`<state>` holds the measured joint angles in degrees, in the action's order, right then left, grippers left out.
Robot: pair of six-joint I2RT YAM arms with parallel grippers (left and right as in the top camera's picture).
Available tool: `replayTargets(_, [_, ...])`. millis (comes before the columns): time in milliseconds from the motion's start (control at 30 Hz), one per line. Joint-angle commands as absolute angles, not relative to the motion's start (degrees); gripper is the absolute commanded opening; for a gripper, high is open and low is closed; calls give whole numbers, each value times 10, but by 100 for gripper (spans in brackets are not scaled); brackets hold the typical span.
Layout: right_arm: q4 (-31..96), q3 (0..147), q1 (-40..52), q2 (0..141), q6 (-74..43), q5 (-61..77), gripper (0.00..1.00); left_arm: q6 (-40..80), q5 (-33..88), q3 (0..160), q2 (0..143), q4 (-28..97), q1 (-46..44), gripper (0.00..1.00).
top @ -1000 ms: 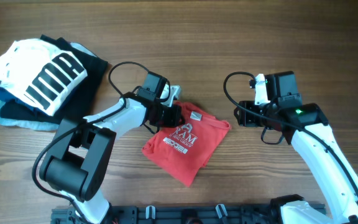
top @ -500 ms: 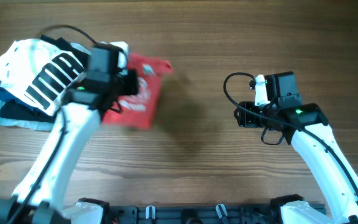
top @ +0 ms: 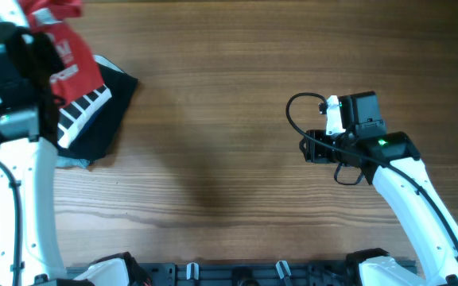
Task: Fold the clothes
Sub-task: 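Carry the folded red shirt left and place it on the shirt stack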
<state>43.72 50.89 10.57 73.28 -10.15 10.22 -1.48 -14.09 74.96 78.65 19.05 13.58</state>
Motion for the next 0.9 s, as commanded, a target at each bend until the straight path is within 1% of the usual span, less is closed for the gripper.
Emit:
replayTargets(0, [438, 507, 106, 737, -91, 99, 60, -25, -99, 766, 817, 180, 197, 4])
replayTargets(67, [438, 507, 106, 737, -92, 99, 60, -25, -67, 766, 850, 180, 232, 4])
replayTargets(133, [440, 507, 106, 737, -92, 99, 60, -4, -61, 766, 881, 176, 255, 4])
replayTargets(200, [445, 507, 106, 737, -92, 99, 60, -4, -60, 766, 903, 169, 271, 13])
replayTargets(267, [451, 507, 106, 737, -92, 99, 60, -4, -60, 766, 920, 156, 287, 16])
replayTargets(300, [451, 507, 106, 737, -92, 99, 60, -4, -60, 766, 927, 151, 292, 27])
replayTargets(333, [450, 507, 106, 737, -92, 99, 60, -4, -60, 766, 931, 147, 297, 43])
replayTargets(400, [448, 507, 106, 737, -92, 99, 60, 4, -60, 766, 934, 141, 305, 84])
replayTargets(433, [448, 507, 106, 737, -93, 99, 60, 15, -60, 766, 934, 140, 310, 98])
replayTargets(500, [448, 507, 106, 737, -92, 99, 60, 75, -38, 771, 926, 143, 327, 100])
replayTargets(533, [448, 507, 106, 737, -92, 99, 61, 96, 13, 778, 919, 148, 336, 100])
replayTargets(600, [445, 507, 106, 737, -92, 99, 62, 99, 107, 787, 904, 148, 347, 100])
replayTargets(633, [444, 507, 106, 737, -92, 99, 64, 99, 140, 790, 896, 148, 346, 100])
replayTargets(667, [441, 507, 106, 737, -92, 99, 68, 99, 154, 792, 889, 148, 342, 100])
replayTargets(733, [435, 507, 106, 737, -93, 100, 81, 99, 154, 791, 877, 159, 324, 100])
replayTargets(767, [432, 507, 106, 737, -97, 102, 93, 99, 154, 791, 872, 171, 306, 100])
replayTargets(800, [428, 507, 106, 737, -104, 104, 99, 99, 154, 792, 870, 182, 292, 100])
replayTargets(867, [408, 507, 106, 737, -139, 103, 99, 96, 154, 791, 871, 224, 235, 100])
